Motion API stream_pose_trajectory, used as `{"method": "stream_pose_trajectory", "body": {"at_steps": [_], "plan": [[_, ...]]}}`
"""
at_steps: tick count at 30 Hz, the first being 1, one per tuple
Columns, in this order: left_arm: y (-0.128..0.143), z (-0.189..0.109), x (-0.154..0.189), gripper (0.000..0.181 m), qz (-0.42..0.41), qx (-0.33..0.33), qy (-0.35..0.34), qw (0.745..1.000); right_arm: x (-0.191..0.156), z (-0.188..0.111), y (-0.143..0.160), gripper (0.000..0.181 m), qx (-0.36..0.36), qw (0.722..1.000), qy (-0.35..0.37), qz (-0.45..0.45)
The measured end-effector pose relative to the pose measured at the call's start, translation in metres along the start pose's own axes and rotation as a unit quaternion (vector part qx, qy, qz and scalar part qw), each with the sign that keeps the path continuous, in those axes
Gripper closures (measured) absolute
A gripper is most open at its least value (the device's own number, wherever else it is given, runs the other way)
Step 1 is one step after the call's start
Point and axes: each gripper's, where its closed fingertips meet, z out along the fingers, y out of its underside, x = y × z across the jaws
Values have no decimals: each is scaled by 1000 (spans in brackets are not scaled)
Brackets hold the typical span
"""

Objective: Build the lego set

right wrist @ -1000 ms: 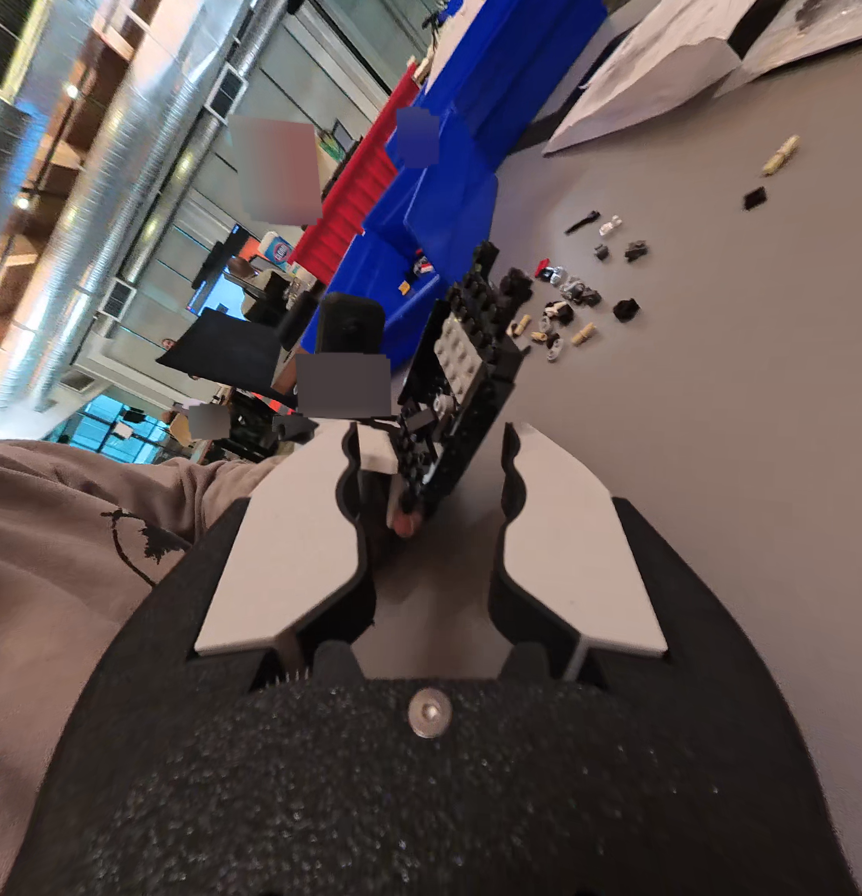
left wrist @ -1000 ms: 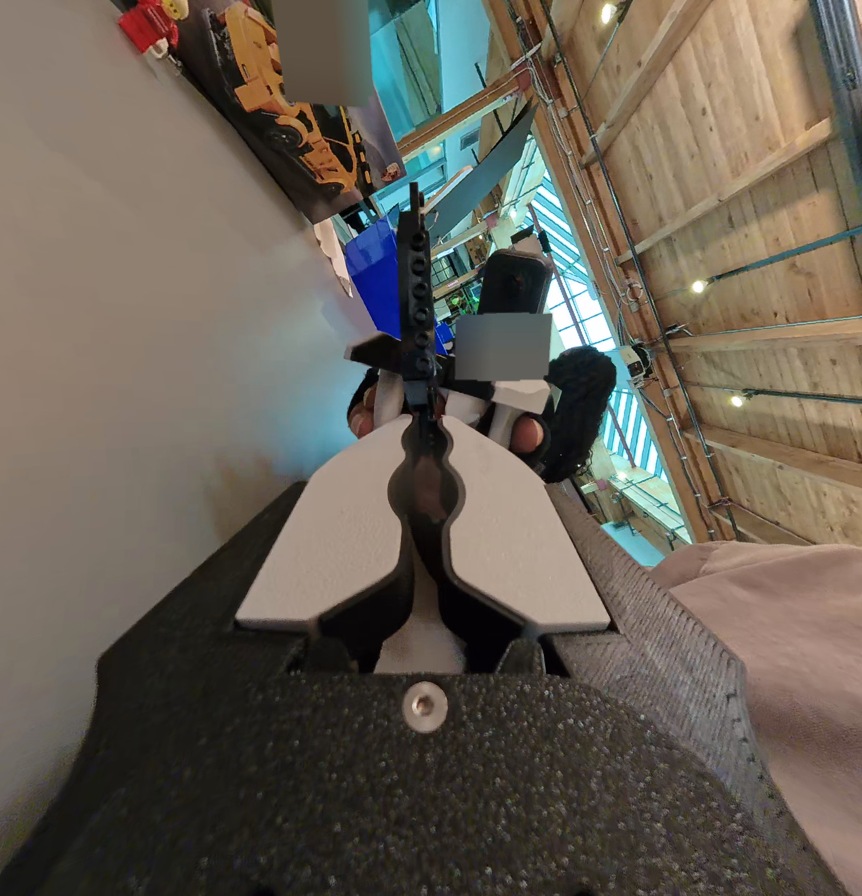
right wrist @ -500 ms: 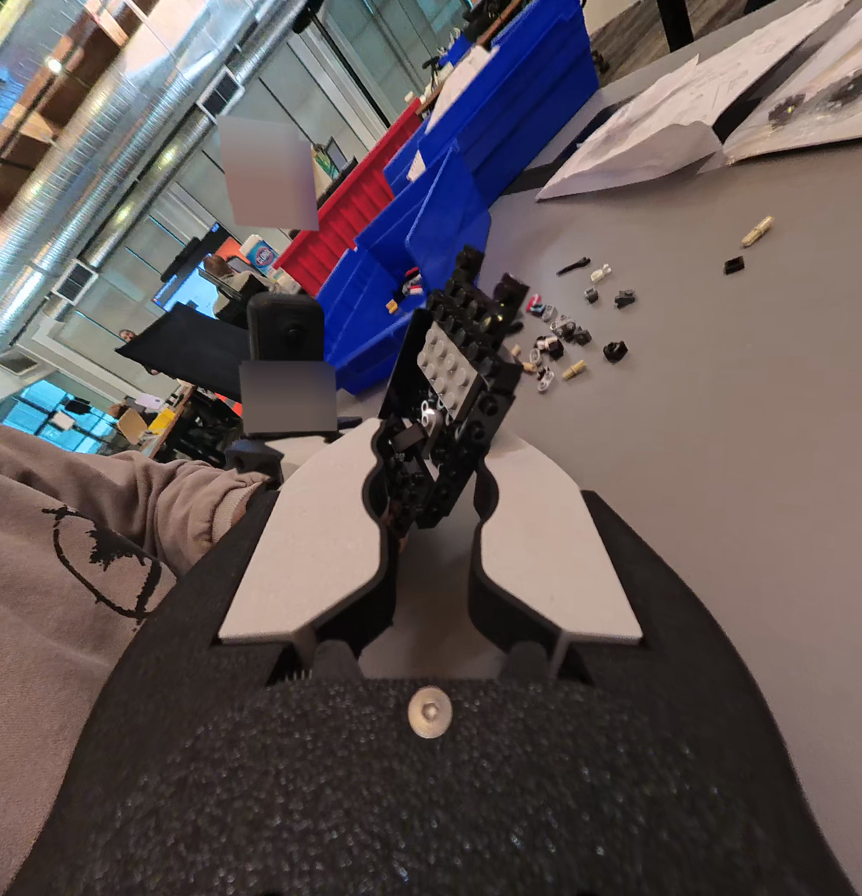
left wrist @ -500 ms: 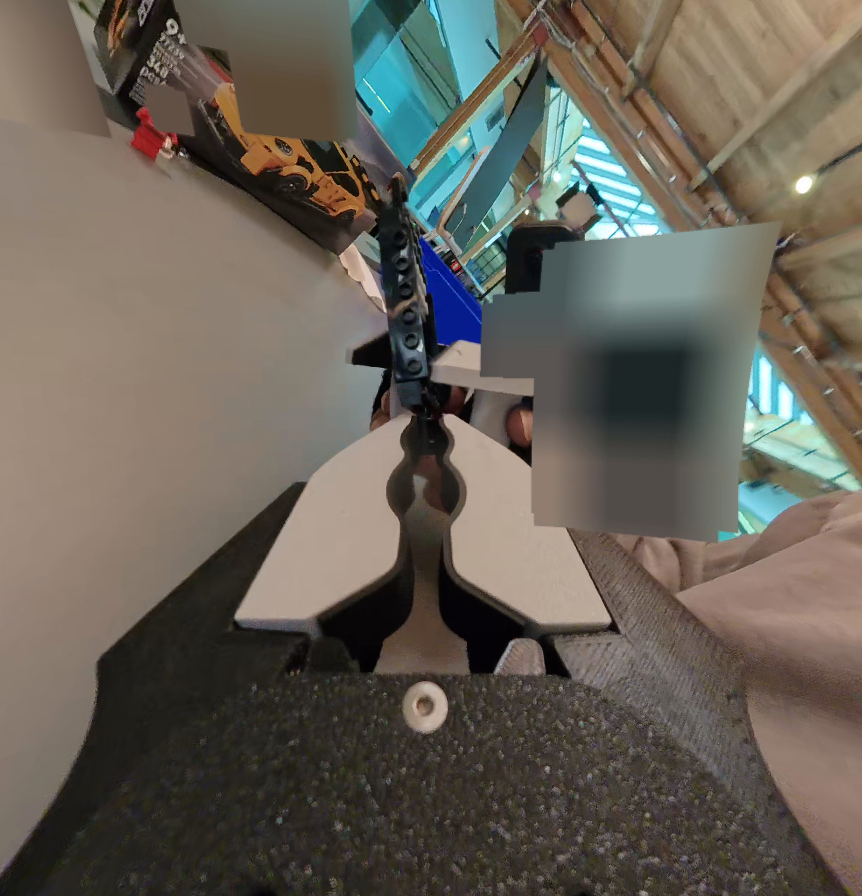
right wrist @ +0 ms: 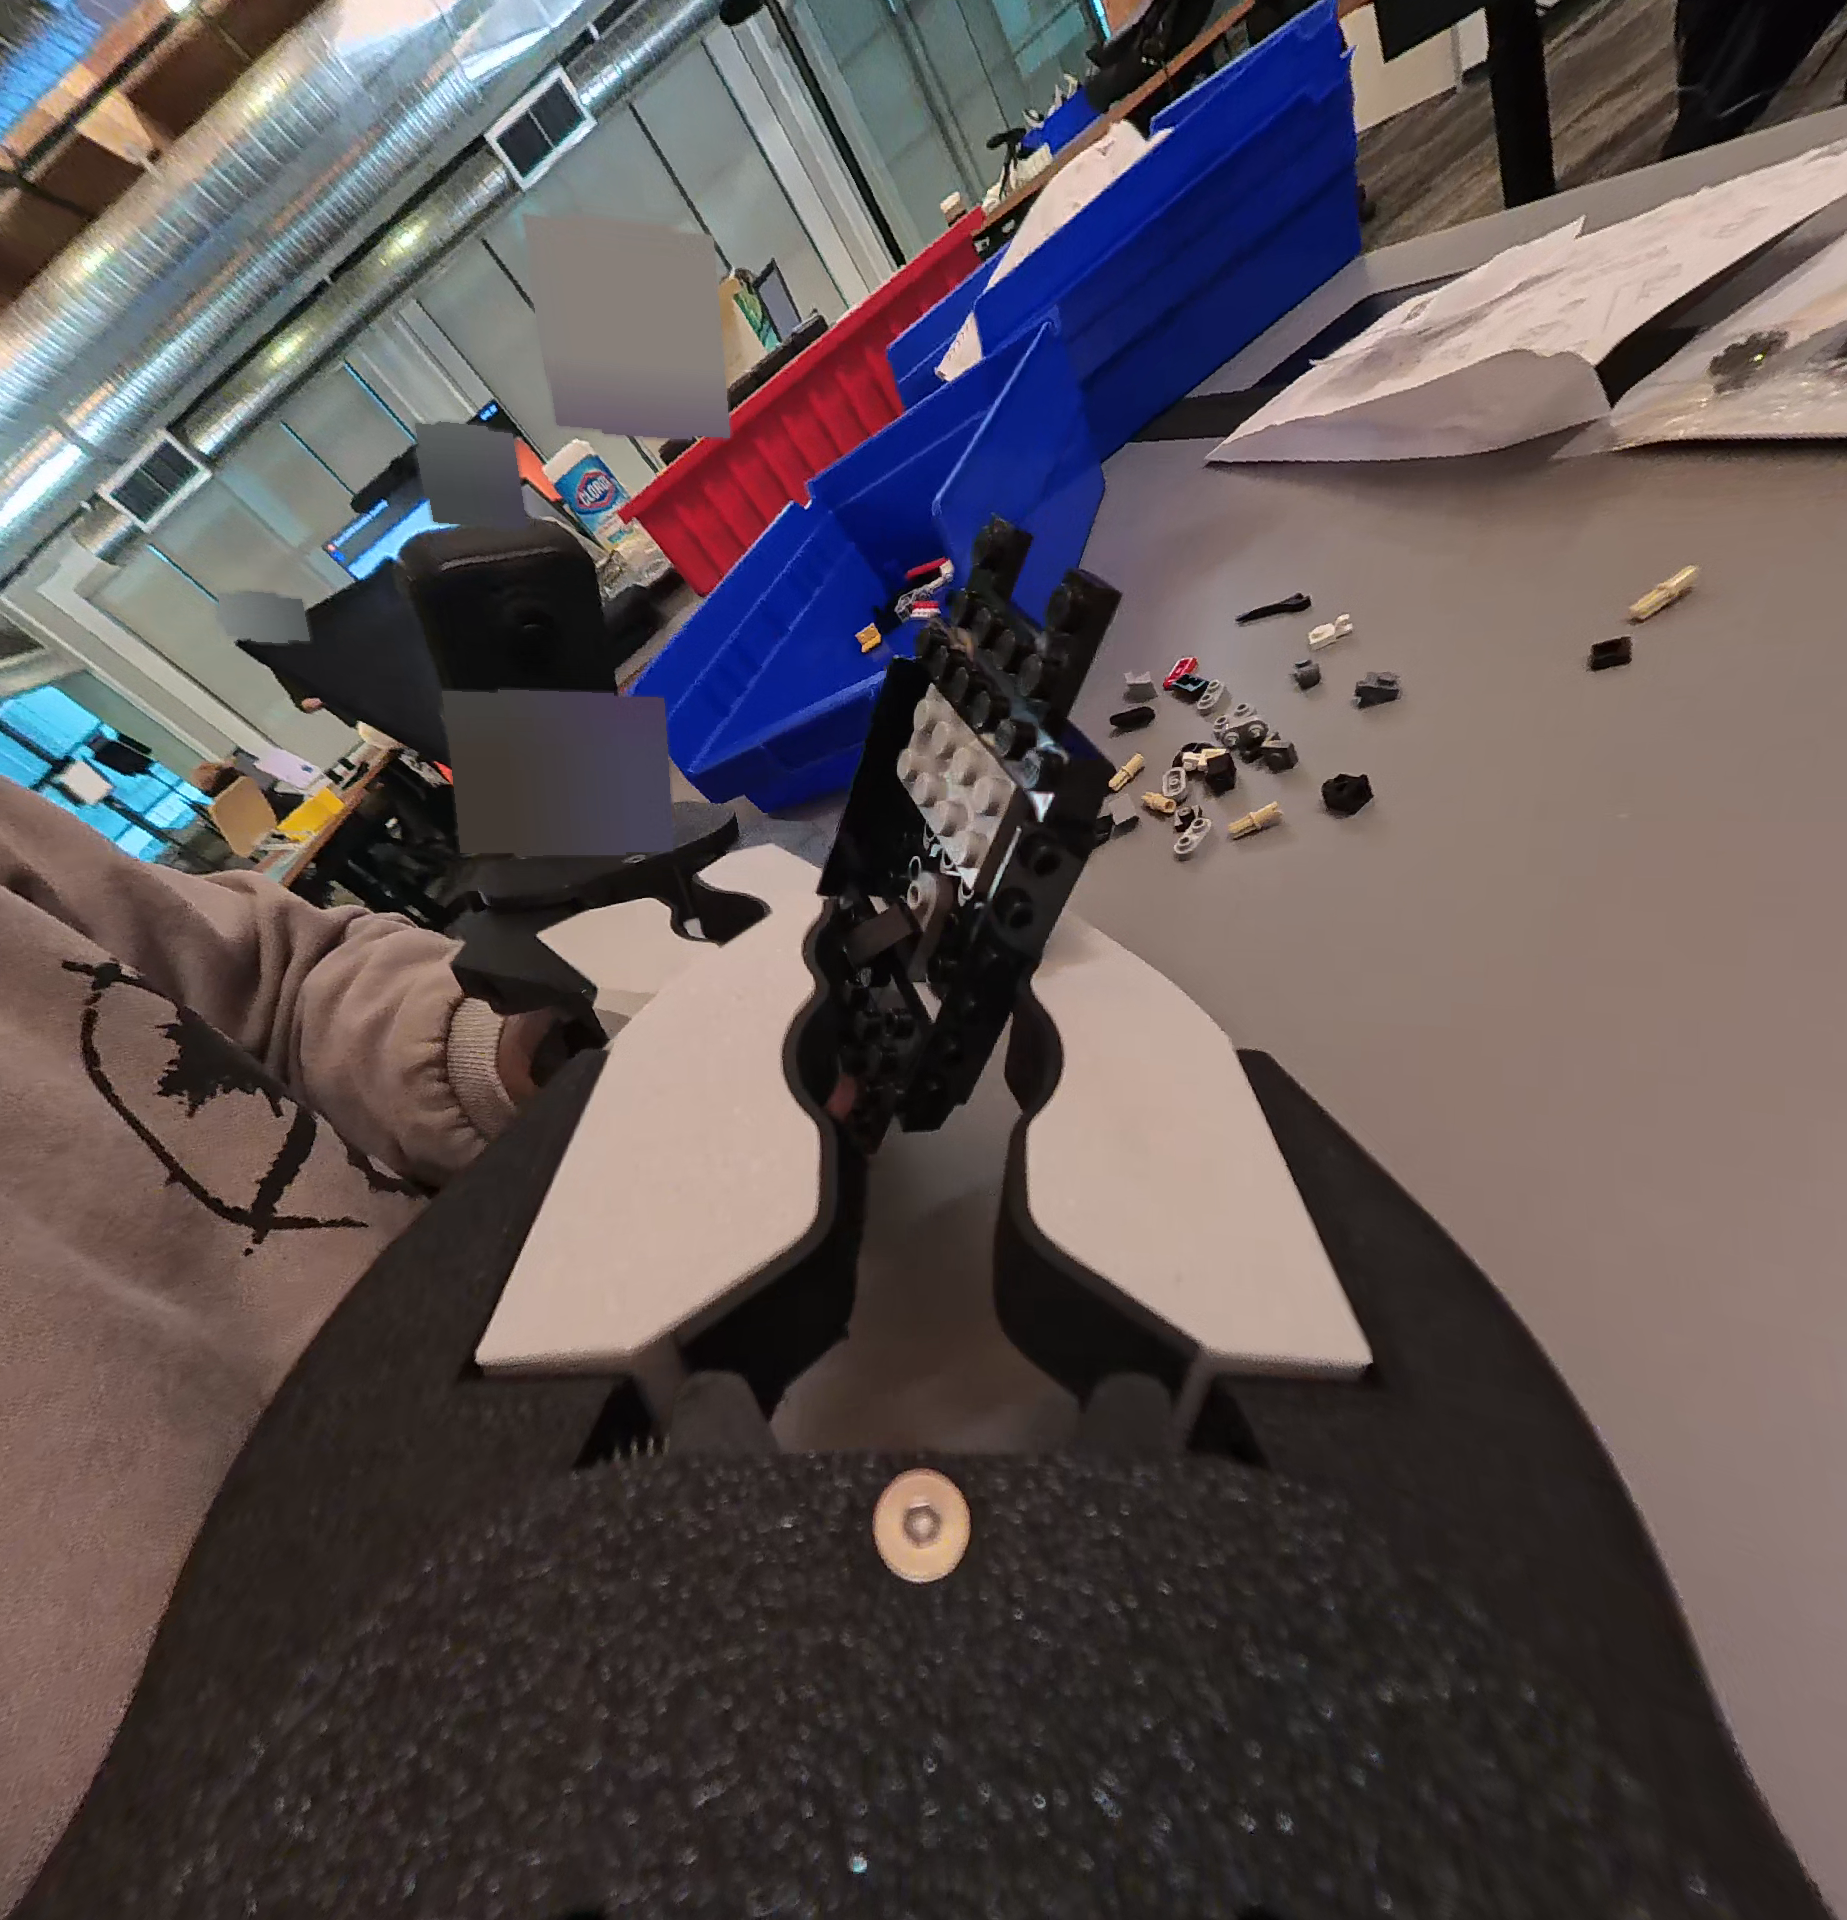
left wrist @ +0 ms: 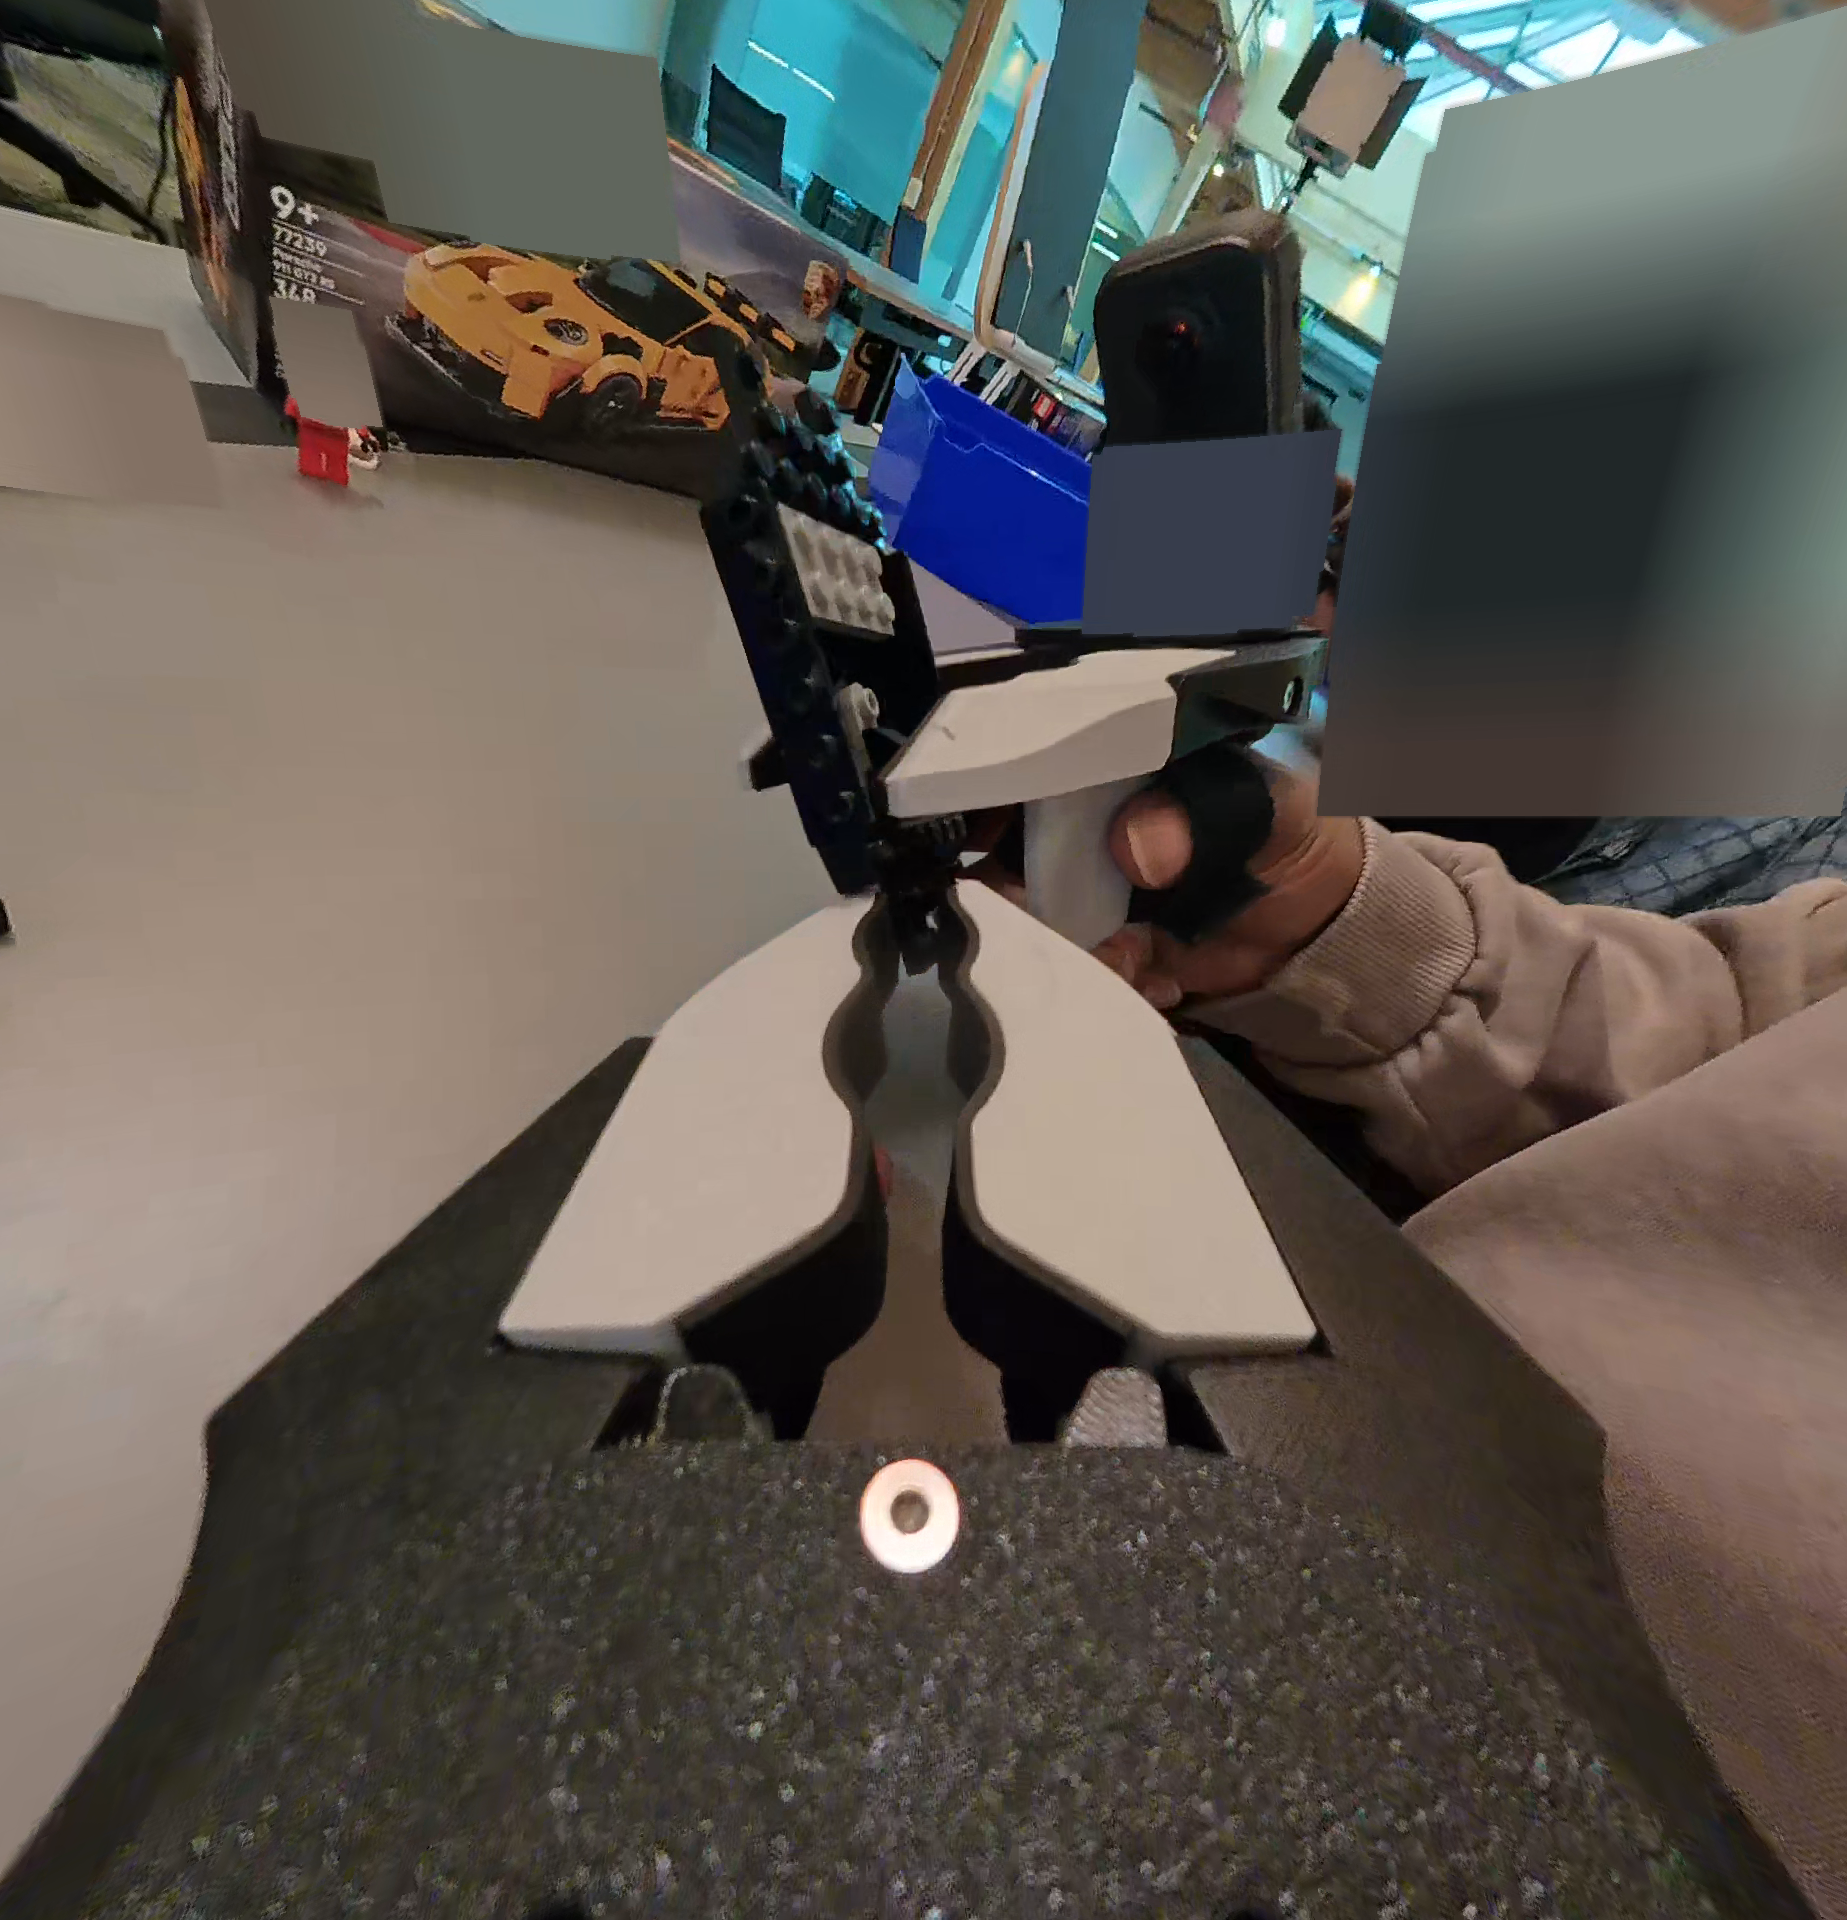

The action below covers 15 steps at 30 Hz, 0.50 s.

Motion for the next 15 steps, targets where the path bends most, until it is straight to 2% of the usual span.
{"method": "stream_pose_trajectory", "body": {"at_steps": [6, 11, 15], "plan": [[2, 2, 1, 173, 26, -7, -7, 1000, -1, -2, 0, 151, 2, 999, 15, -44], [2, 2, 2, 173, 39, -4, -6, 999, -4, -4, -2, 153, 13, 998, -5, -53], [3, 6, 4, 173, 10, -13, 15, 1000, -5, -7, -6, 160, 24, 998, -23, -48]]}}
